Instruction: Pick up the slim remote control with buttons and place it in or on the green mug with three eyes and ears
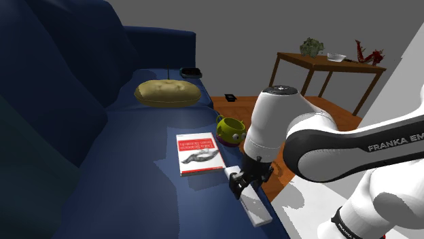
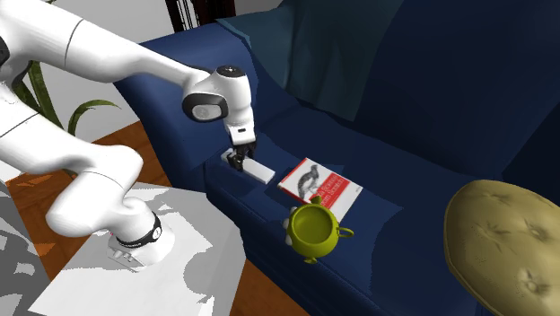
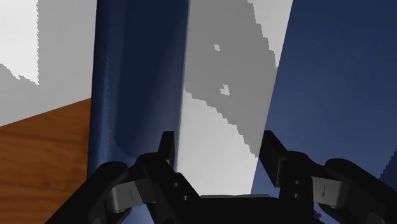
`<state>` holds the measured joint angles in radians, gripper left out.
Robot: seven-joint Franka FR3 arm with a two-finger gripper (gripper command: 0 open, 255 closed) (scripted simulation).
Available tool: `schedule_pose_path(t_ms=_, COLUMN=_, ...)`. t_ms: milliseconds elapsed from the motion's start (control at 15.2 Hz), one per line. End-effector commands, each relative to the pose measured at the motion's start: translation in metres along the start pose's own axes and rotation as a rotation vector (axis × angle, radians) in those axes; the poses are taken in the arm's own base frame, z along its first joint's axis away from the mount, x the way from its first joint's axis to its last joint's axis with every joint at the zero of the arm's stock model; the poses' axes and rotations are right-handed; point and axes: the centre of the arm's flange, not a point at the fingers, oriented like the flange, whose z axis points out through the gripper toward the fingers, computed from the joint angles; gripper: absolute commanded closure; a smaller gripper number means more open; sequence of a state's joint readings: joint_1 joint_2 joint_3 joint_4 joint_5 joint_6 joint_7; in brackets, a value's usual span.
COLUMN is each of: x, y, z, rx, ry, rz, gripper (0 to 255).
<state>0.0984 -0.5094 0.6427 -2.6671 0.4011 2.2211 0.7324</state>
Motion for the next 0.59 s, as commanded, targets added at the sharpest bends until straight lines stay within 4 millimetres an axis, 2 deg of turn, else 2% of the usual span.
schedule_pose_path(t_ms=0, x=-0.001, y=0.0, z=-0.011, rx=0.0, ry=0.0, rz=0.0, gripper=255)
schedule_pose_path(t_ms=528, x=-0.002, y=-0.001, z=-0.054, rx=0.0, ry=0.0, rz=0.0, gripper=255)
